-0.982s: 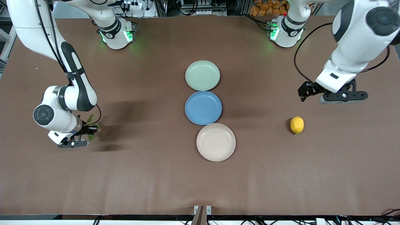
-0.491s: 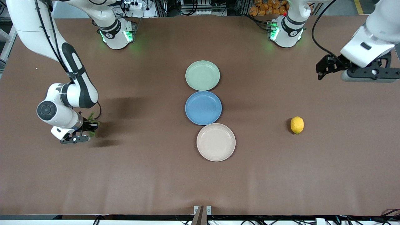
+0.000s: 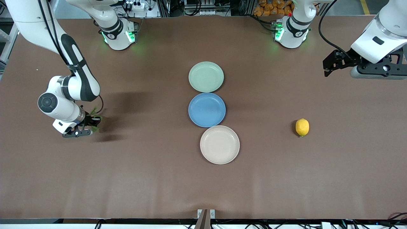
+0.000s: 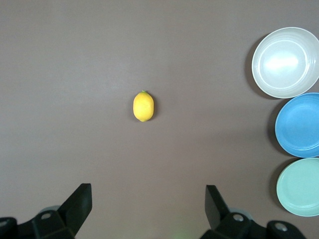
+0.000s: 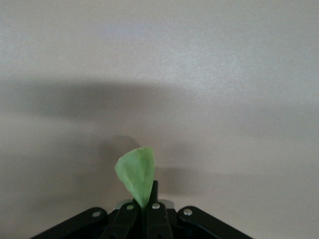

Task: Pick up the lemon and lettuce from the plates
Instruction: 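Open the right gripper to release the lettuce onto the table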

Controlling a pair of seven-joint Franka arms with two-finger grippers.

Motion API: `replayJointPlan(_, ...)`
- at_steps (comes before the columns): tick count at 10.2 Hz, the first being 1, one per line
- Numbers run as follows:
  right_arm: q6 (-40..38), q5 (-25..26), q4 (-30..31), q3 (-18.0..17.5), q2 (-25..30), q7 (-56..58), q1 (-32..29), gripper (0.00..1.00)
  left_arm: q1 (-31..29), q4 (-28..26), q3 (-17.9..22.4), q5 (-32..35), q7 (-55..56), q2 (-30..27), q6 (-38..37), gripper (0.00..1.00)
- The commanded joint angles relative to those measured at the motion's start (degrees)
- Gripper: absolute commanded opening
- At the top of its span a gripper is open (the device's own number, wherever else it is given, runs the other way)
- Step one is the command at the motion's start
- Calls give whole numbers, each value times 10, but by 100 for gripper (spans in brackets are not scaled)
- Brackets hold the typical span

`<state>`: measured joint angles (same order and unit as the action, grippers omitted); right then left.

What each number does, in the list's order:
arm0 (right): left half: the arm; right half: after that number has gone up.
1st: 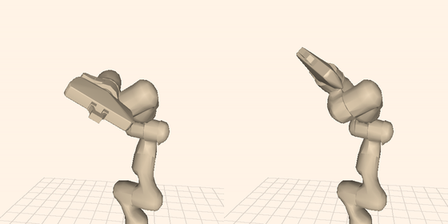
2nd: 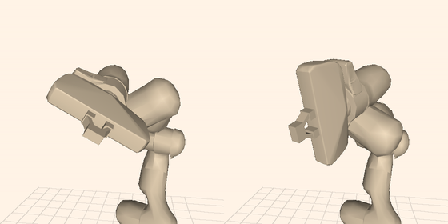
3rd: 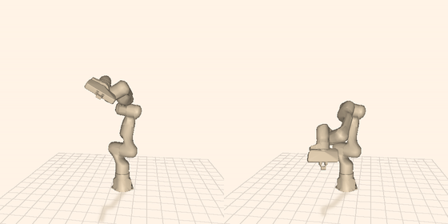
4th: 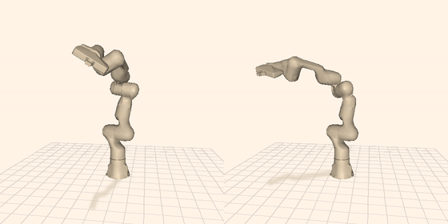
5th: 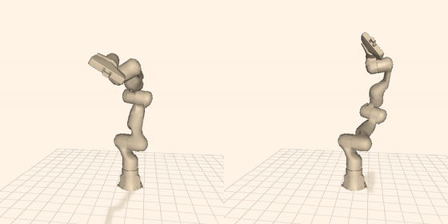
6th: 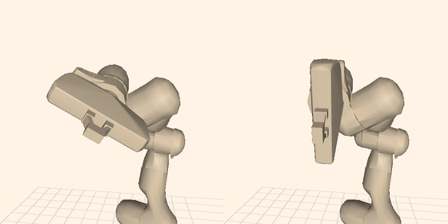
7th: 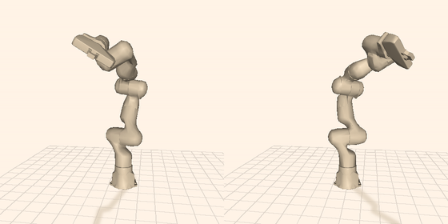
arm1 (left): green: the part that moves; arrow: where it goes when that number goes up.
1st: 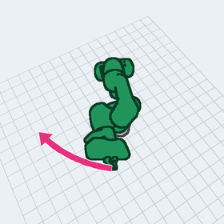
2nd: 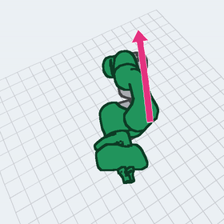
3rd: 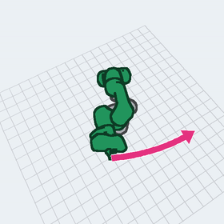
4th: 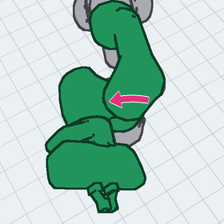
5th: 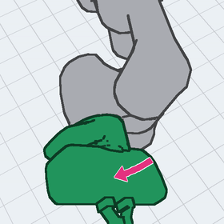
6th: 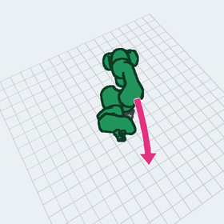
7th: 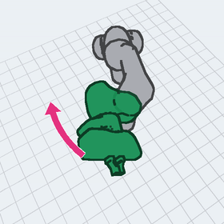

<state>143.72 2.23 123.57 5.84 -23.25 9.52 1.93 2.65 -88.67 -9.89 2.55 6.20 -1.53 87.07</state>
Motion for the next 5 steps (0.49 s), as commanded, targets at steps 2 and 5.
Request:
replayJointPlan(2,7,-1,22,-25,19,1,-14,21,-4,17,-1,-13,-30,5,-16,100)
replayJointPlan(5,2,-1,13,-25,28,4,-16,100,-2,17,-1,-12,-30,5,-16,100)
